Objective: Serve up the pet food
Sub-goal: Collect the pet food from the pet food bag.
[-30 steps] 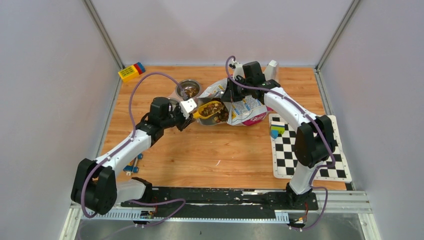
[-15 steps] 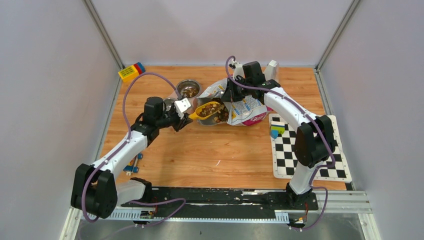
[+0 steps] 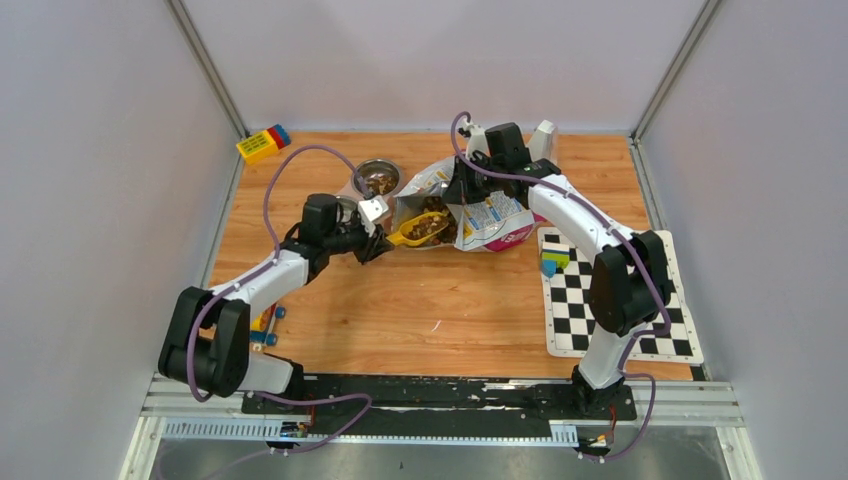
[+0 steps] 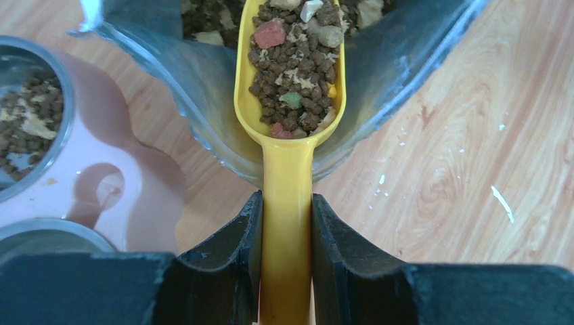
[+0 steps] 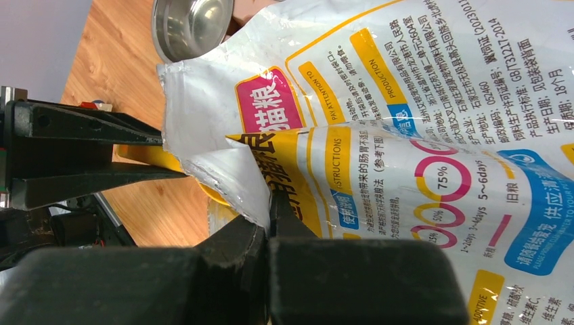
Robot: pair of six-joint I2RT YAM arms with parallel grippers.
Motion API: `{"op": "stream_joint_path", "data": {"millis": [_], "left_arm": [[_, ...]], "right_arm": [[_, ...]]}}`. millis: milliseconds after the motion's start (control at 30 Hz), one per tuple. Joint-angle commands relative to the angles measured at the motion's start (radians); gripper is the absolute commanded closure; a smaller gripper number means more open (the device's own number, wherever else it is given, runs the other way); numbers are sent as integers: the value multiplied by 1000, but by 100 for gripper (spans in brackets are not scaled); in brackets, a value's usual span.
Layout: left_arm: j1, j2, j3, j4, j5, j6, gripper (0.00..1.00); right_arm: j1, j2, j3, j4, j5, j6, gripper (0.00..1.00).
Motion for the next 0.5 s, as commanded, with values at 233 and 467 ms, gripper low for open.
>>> {"op": "stream_joint_path", "data": {"millis": [233,467], "left_arm": [[-3,1,78,85,9,-63,100],[5,32,119,69,-48,-83,100]], "right_arm": [[-3,-33,52,-20,-42,-1,100],[-3,-36,52,-23,-33,-5,100]]}}
